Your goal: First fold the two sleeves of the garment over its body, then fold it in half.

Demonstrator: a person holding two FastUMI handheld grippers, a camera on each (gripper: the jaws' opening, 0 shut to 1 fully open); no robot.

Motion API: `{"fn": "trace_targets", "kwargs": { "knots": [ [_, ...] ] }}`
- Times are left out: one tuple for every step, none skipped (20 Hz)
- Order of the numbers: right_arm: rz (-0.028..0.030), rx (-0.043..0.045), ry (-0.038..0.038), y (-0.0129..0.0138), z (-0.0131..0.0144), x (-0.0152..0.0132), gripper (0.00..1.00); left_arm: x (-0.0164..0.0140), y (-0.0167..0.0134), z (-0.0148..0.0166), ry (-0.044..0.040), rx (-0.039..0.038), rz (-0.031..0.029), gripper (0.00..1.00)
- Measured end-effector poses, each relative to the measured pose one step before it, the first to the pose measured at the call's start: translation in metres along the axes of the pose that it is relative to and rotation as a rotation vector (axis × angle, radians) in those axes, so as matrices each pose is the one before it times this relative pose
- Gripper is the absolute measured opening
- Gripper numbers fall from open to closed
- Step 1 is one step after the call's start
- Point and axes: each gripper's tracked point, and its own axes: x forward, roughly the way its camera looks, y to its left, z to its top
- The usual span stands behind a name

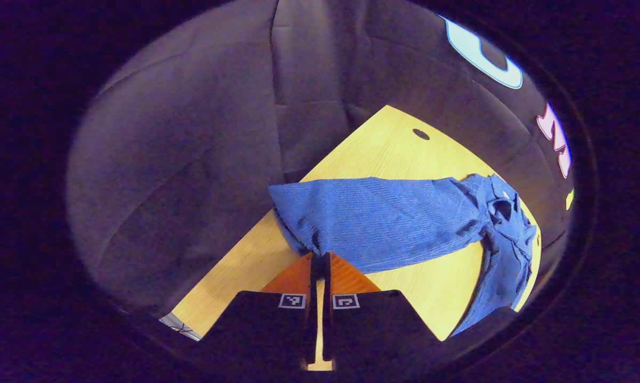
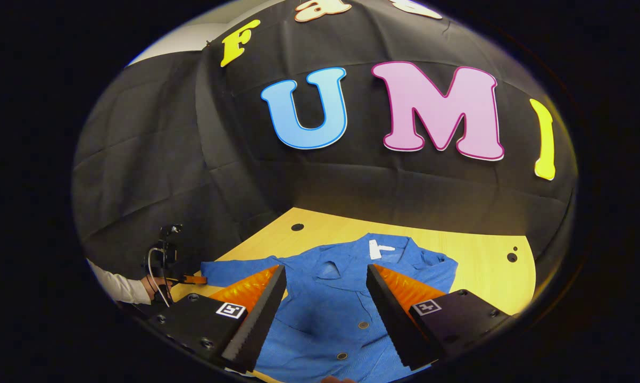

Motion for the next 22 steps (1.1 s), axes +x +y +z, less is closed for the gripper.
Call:
{"fn": "trace_targets", "kwargs": {
  "knots": [
    [-0.0045,0.00931,0.00061,-0.00384,-0.00196,-0.00307,0.97,-0.00958,-0.0092,0.01082,-0.02163,0.00102,-0.03292,0.02],
    [-0.00472,0.00919,-0.00181,-0.00289,-0.0005,-0.00308,0.96,-0.00971,-0.01102,0.01191,-0.02772,0.01036,-0.02787,0.02],
    [-0.00298,0.00732,-0.00338,-0.00258,0.00025,-0.00265,0.96,-0.00766,-0.01095,0.01545,-0.02901,0.01271,-0.02701,0.02],
    [-0.00417,0.00383,-0.00249,-0.00279,0.00027,-0.00328,0.96,-0.0098,-0.01419,0.01361,-0.0248,0.01617,-0.02493,0.02],
    [-0.00269,0.00425,-0.00616,-0.00361,0.00097,-0.00286,0.97,-0.01034,-0.01703,0.01689,-0.02468,0.01871,-0.02272,0.02],
    [-0.00144,0.00488,-0.00531,-0.00428,0.00117,-0.00295,0.97,-0.00506,-0.02115,0.01377,-0.01584,0.01891,-0.02428,0.02],
    [-0.00402,0.00426,-0.00547,-0.00378,0.00042,-0.00435,0.96,-0.00926,-0.01994,0.01558,-0.01717,0.02257,-0.01854,0.02],
    [-0.00481,0.00484,-0.00551,-0.00552,0.00106,-0.00452,0.97,-0.00602,-0.02264,0.01339,-0.02095,0.02543,-0.02276,0.02],
    [-0.00491,0.00687,-0.00452,-0.00559,0.00056,-0.00613,0.97,-0.00261,-0.02517,0.01553,-0.02143,0.02389,-0.02631,0.02],
    [-0.00858,0.00805,-0.00495,-0.00863,-0.00011,-0.00647,0.96,-0.00044,-0.02897,0.01365,-0.01981,0.02335,-0.0357,0.01],
    [-0.01149,0.00831,-0.00372,-0.01022,0.00049,-0.00718,0.96,0.00016,-0.03035,0.01206,-0.01828,0.0298,-0.03224,0.02],
    [-0.01235,0.00886,-0.00289,-0.01,-0.00026,-0.00756,0.96,0.00556,-0.03482,0.00805,-0.00437,0.03377,-0.03881,0.02],
    [-0.01299,0.00964,-0.00402,-0.01025,-0.00094,-0.00634,0.97,0.01031,-0.03089,0.00566,-0.00039,0.03398,-0.02722,0.02],
    [-0.01387,0.00927,-0.00283,-0.01212,-0.00128,-0.00699,0.97,0.0122,-0.02879,0.0045,0.00431,0.03241,-0.02559,0.02],
    [-0.01887,0.00835,0.00453,-0.01179,-0.00341,-0.00643,0.96,0.01619,-0.03258,0.00401,0.007,0.03052,-0.03309,0.02],
    [-0.02196,0.00492,0.0052,-0.01493,-0.00344,-0.00816,0.96,0.01526,-0.03144,0.0024,0.01139,0.02711,-0.0321,0.02],
    [-0.01943,0.00356,-0.00075,-0.0124,-0.00147,-0.006,0.96,0.01687,-0.02968,-0.00025,0.0182,0.02701,-0.03292,0.02],
    [-0.01714,0.00397,0.00383,-0.01274,-0.00362,-0.00528,0.96,0.01587,-0.02903,-0.00348,0.02353,0.0255,-0.03703,0.02],
    [-0.01448,0.00574,0.01742,-0.01103,-0.00869,-0.00502,0.96,0.01804,-0.02954,-0.00257,0.02243,0.02363,-0.04296,0.02],
    [-0.0169,0.00572,0.01664,-0.01248,-0.00768,-0.00486,0.96,0.01907,-0.02647,-0.00619,0.02745,0.02792,-0.04665,0.02],
    [-0.01768,0.0092,0.01377,-0.01358,-0.00682,-0.00281,0.96,0.02277,-0.02142,-0.00583,0.03937,0.02345,-0.03271,0.02],
    [-0.01052,0.01635,0.01246,-0.01058,-0.00626,-0.00207,0.96,0.02371,-0.01539,-0.00862,0.04984,0.02636,-0.01234,0.02]
  ]
}}
